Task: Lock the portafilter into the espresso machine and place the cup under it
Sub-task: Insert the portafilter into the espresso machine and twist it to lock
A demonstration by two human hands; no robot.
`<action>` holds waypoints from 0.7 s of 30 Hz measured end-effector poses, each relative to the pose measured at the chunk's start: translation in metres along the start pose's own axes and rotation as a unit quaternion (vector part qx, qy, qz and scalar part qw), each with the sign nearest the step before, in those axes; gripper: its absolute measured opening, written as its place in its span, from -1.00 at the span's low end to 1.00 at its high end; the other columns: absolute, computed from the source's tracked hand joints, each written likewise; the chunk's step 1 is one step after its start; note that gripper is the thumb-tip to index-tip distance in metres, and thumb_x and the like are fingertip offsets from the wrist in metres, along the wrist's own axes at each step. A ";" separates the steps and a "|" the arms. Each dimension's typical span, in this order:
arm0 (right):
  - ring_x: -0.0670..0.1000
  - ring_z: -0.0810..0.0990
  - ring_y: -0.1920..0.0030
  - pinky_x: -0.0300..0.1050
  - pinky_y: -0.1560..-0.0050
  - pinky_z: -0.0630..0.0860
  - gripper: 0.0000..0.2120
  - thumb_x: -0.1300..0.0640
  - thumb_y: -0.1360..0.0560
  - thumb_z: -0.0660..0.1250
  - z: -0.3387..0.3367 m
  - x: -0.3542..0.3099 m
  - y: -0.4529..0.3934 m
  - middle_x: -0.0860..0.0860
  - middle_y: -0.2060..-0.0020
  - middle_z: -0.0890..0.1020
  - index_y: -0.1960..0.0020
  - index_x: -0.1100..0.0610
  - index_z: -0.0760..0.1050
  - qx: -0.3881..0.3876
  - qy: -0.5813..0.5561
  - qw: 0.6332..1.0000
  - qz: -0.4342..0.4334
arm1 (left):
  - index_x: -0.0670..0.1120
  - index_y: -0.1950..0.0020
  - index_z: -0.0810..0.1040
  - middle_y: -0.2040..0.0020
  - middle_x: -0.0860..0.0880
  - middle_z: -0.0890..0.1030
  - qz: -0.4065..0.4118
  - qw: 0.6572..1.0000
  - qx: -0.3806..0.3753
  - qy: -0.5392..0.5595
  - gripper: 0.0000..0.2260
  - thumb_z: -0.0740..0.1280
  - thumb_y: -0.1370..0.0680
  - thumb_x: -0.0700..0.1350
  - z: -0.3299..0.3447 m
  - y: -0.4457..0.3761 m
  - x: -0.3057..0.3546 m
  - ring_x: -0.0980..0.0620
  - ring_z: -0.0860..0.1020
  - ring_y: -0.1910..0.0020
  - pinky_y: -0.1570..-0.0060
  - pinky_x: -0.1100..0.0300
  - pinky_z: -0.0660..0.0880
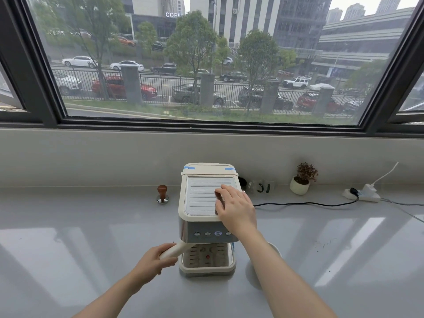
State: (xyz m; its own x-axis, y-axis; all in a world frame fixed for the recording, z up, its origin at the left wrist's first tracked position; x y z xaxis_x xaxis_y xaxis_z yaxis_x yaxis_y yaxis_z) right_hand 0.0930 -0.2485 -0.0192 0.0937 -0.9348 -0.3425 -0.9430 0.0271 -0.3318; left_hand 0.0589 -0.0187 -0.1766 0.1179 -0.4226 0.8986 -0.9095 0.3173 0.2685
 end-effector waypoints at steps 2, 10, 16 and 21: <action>-0.10 0.31 -0.42 0.00 -0.48 0.16 -0.63 -0.06 -0.58 0.04 -0.001 0.001 0.001 -0.14 -0.40 0.42 -0.33 -0.06 0.39 -0.001 -0.004 1.000 0.001 | 0.15 -0.14 0.59 0.04 0.05 0.64 0.005 0.999 0.027 0.020 -0.72 0.41 -0.48 -0.14 0.001 0.002 -0.003 0.11 0.53 0.22 0.32 0.23 0.40; -0.09 0.33 -0.40 0.00 -0.48 0.15 -0.63 -0.06 -0.57 0.05 -0.002 0.000 0.001 -0.14 -0.38 0.43 -0.33 -0.05 0.38 -0.003 -0.006 1.000 0.001 | 0.33 0.01 0.63 0.26 0.02 0.65 0.021 0.998 0.061 -0.008 -0.80 0.31 -0.57 0.00 -0.004 -0.001 0.002 0.18 0.50 0.33 0.35 0.25 0.37; -0.08 0.33 -0.40 0.00 -0.48 0.17 -0.61 -0.08 -0.56 0.04 -0.001 0.000 0.001 -0.13 -0.39 0.43 -0.34 -0.05 0.38 -0.001 -0.006 1.000 0.002 | 0.14 -0.09 0.63 0.12 -0.04 0.66 0.007 1.000 -0.022 -0.021 -0.78 0.22 -0.58 0.09 0.001 -0.006 0.005 0.18 0.46 0.35 0.30 0.28 0.44; -0.09 0.33 -0.40 -0.01 -0.47 0.18 -0.61 -0.09 -0.56 0.03 0.000 0.001 0.000 -0.14 -0.39 0.43 -0.34 -0.06 0.38 -0.002 -0.001 1.000 0.002 | -0.05 -0.15 0.60 0.03 -0.02 0.65 -0.036 0.989 -0.142 -0.024 -0.78 0.31 -0.55 -0.06 0.007 -0.009 0.014 0.07 0.59 0.21 0.06 0.16 0.52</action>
State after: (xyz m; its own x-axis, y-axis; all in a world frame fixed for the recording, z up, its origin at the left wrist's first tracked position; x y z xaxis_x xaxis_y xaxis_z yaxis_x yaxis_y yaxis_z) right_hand 0.0929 -0.2499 -0.0197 0.0914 -0.9337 -0.3461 -0.9446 0.0288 -0.3271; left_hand 0.0657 -0.0331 -0.1688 0.1538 -0.4901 0.8580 -0.7497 0.5078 0.4244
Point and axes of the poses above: each hand's wrist, its own y-axis away from the middle knuckle, its own z-axis out of the palm, x = y × z, the point moved 10 cm from there along -y, towards the middle knuckle
